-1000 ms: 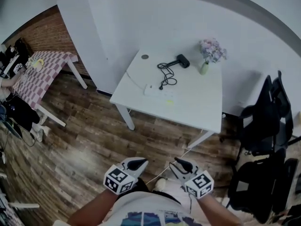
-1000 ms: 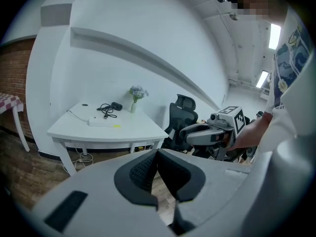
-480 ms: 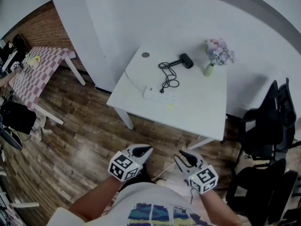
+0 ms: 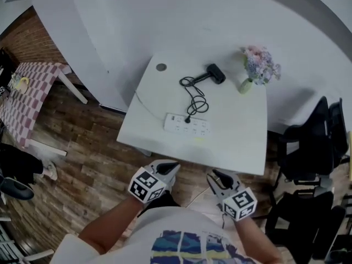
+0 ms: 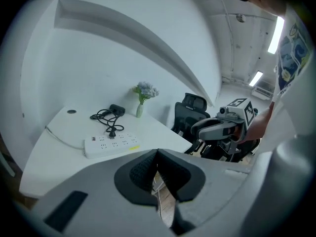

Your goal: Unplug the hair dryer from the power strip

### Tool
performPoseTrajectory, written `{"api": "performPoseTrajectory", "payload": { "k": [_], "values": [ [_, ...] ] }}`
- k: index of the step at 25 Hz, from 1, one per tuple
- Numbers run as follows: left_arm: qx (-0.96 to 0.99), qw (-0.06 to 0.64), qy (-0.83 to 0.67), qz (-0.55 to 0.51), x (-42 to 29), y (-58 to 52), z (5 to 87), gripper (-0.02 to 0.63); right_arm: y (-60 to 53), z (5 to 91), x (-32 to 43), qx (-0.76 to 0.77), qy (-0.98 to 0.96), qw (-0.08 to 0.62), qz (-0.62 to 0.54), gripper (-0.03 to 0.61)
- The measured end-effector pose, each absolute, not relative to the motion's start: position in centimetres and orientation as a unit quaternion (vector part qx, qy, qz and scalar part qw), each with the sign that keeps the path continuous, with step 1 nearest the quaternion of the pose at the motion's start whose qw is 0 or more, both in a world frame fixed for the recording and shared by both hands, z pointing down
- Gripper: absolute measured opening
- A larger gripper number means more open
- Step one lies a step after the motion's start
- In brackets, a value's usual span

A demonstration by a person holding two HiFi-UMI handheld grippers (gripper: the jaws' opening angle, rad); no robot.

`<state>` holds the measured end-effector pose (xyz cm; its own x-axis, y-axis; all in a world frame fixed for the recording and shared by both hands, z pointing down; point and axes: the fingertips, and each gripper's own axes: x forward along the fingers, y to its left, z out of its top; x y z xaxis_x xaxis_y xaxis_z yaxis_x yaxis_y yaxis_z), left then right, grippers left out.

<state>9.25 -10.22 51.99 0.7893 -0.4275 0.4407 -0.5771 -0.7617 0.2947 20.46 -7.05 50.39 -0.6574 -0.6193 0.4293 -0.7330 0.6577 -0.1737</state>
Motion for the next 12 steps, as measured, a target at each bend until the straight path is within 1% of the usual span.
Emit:
{"api": "performPoseTrajectory", "payload": {
  "k": [12],
  "values": [
    [0.924, 0.207, -0.241, 0.212, 6.4, -21.1, 56.6, 0.003, -17.7, 53.4, 16.6, 0.404, -0.875, 0.187, 0.190, 0.100]
  ]
}}
